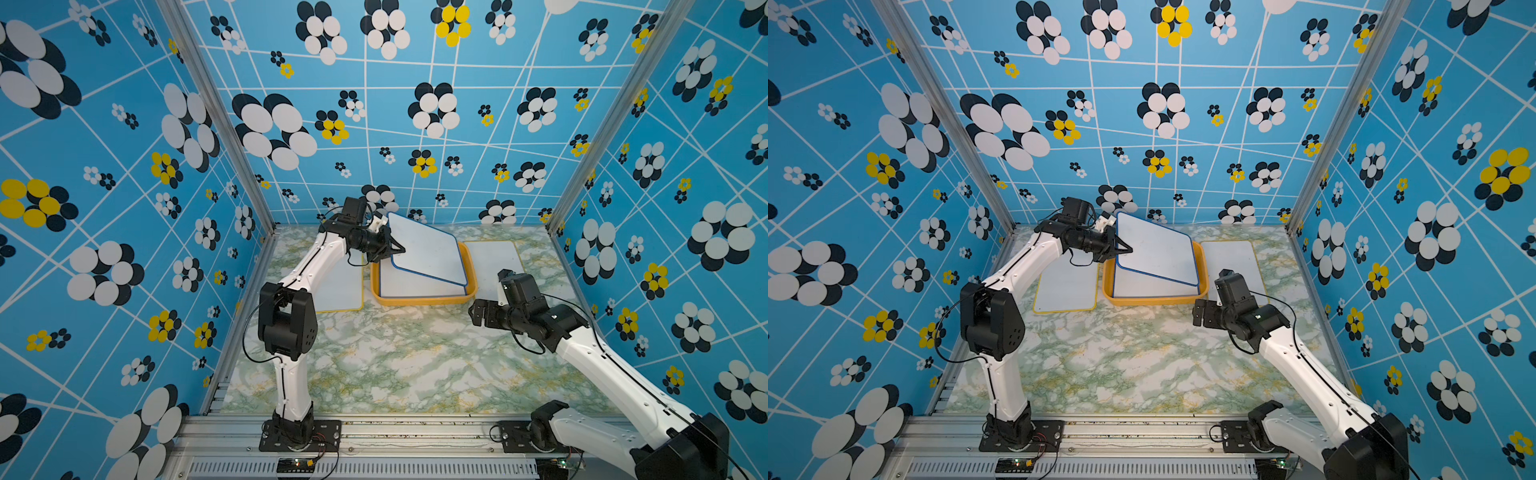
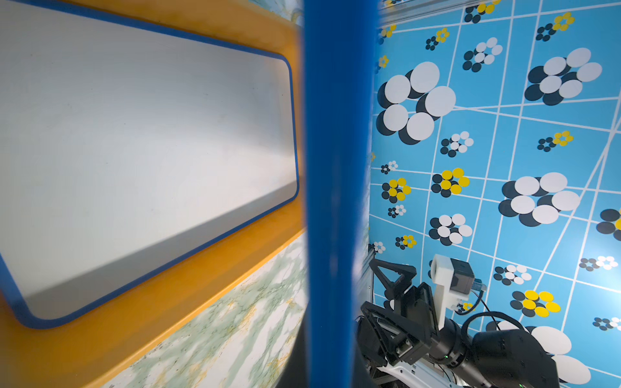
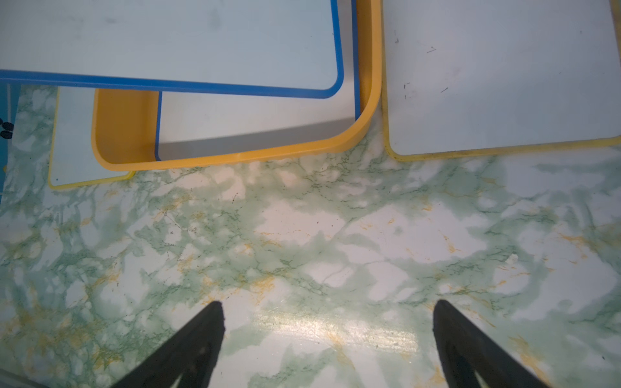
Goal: Put the whiteboard into the storage box
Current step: Place the whiteboard in the storage box.
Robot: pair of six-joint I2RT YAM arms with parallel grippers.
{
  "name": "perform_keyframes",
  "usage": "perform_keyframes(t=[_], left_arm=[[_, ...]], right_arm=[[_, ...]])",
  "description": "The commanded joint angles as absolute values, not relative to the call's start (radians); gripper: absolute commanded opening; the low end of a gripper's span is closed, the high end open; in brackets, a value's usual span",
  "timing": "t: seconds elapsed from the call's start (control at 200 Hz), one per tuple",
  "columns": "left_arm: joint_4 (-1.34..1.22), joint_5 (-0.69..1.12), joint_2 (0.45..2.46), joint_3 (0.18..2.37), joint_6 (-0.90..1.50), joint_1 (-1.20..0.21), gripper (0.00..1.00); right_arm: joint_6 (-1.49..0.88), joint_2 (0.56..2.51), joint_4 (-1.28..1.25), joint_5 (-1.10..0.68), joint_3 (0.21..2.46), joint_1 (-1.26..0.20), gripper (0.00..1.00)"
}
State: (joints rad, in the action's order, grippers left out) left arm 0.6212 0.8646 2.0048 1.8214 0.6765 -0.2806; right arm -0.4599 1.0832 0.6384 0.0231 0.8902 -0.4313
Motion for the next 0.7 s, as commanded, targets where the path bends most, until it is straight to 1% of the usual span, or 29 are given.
perform_keyframes(t=[0.0, 0.265, 0.695], left_arm=[[0.571, 0.925, 2.030, 1.884, 0.643, -0.280, 0.00], [0.585, 0.939, 2.072, 1.901, 0.630, -0.276, 0.00], [0.646, 0.902, 2.086, 1.889, 0.596, -0.265, 0.00]], right_arm=[[-0.463, 1.095, 0.629, -0.022, 0.908, -0.425, 0.99], [-0.473, 1.127, 0.627, -0.043, 0.925, -0.423, 0.99], [-0.495, 1.170, 0.608, -0.070, 0.946, -0.423, 0.99]])
